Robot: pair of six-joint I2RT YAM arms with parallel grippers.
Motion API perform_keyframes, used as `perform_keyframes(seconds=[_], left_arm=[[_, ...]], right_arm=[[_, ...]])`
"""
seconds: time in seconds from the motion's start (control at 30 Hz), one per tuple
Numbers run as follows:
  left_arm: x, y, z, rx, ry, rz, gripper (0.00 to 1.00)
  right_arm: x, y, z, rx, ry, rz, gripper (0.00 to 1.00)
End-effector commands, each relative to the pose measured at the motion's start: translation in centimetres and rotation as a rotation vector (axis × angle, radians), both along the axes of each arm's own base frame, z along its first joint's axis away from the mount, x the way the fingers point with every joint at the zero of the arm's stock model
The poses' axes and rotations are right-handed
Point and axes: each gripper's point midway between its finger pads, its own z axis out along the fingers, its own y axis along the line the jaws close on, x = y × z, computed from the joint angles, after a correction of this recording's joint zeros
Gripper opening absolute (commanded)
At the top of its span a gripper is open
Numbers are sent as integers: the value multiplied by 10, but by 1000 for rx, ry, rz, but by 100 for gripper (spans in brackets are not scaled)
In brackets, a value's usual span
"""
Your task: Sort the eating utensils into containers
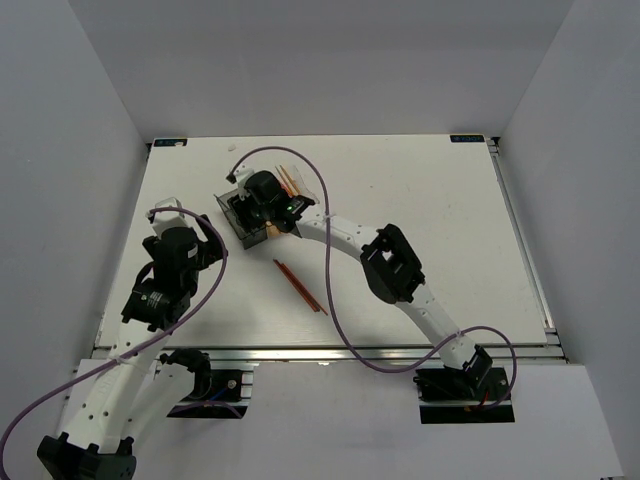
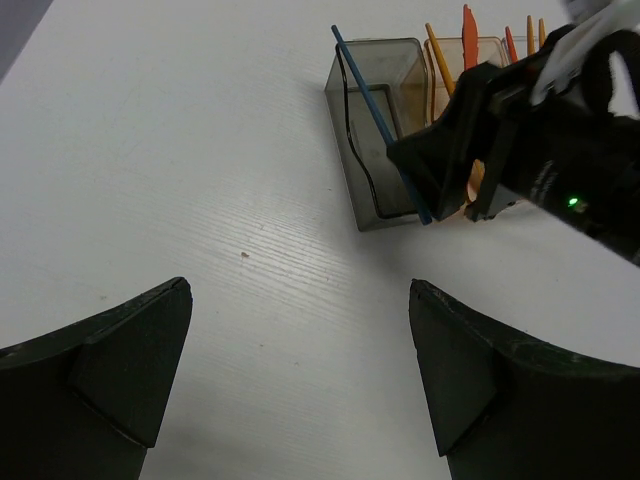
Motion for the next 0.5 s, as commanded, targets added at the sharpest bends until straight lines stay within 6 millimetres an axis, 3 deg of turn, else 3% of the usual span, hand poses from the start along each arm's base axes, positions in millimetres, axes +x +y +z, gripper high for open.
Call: perform_keyframes(seconds=[0.0,0.17,0.37,0.47], left_arm=[[0,-3,6,-7,-15,-15,98],[0,-4,6,-11,-21,-26,98],[-1,-5,9,-15,-30,-30,98],[-1,-5,8,-15,-28,-30,98]], right_arm=[[-4,10,15,34,-19,63,57],[-3,16,2,29,-6,74,53],[-2,16,-4,50,-2,50,26],[1,17,4,85,-2,24,10]])
